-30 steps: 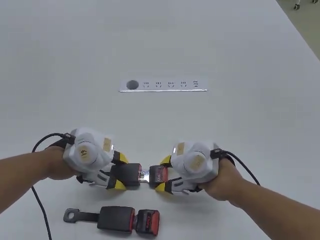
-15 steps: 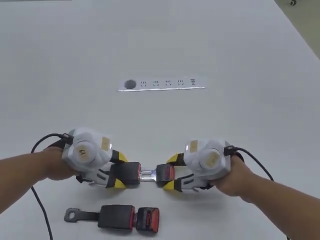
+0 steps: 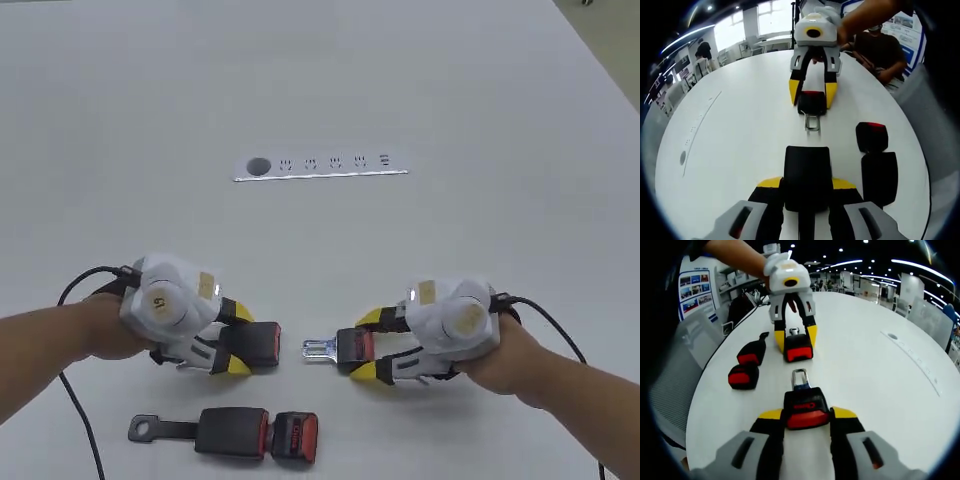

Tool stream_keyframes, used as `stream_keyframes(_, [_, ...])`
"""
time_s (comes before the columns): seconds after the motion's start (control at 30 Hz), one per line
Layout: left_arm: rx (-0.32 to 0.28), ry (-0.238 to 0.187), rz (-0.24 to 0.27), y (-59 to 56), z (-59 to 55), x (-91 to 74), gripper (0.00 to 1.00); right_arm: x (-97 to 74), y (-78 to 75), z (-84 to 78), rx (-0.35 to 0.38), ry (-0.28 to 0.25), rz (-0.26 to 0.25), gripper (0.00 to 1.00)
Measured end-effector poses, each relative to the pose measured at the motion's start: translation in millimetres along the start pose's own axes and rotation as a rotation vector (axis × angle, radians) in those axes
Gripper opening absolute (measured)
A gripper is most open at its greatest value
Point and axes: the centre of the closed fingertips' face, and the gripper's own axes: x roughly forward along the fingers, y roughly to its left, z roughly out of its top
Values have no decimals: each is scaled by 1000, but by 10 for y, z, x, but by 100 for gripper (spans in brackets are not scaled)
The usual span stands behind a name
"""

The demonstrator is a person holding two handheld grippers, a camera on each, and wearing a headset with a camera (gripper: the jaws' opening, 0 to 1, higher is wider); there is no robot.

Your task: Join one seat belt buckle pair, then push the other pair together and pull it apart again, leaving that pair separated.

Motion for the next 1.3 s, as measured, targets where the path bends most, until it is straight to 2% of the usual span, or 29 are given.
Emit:
stream_keyframes(0.47, [1,0,0,0,4,1,35,-264,-53,-271,13,29,-29,35])
stream_keyframes(1.3, [19,30,-6,-9,-1,3,35,-516,-67,-480,34,53,-48,36])
